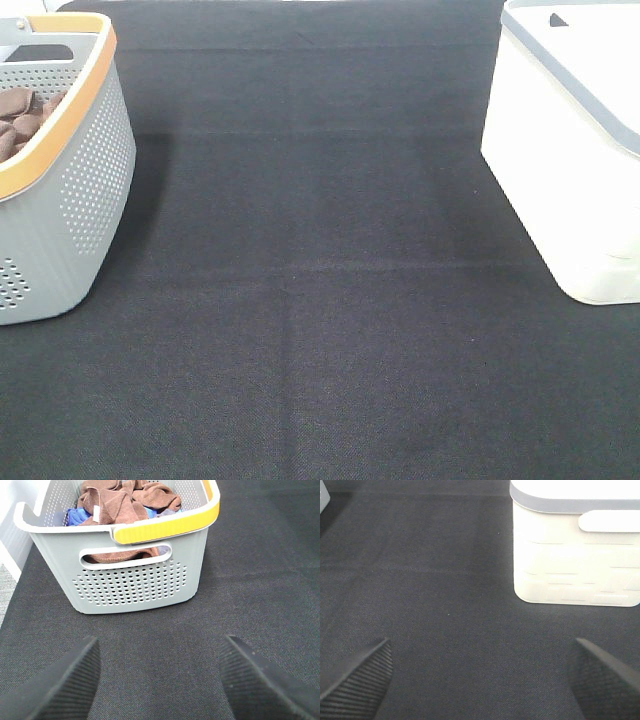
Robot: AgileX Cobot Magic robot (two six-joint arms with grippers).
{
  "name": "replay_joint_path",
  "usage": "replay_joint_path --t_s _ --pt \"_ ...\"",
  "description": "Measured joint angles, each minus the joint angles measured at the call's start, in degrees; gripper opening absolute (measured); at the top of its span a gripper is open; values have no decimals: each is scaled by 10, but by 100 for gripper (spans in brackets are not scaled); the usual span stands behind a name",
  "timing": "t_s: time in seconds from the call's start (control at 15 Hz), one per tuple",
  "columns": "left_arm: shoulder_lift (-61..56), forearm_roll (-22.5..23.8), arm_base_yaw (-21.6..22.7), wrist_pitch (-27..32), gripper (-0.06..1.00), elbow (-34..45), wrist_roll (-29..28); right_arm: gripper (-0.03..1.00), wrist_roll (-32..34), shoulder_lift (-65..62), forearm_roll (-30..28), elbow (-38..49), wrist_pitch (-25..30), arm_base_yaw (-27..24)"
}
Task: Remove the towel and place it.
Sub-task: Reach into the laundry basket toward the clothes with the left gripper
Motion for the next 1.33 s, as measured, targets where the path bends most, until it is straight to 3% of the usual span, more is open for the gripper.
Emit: replay_joint_path --t_s 1.33 --pt "0 0 0 0 65 0 0 89 0 0 0 0 0 0"
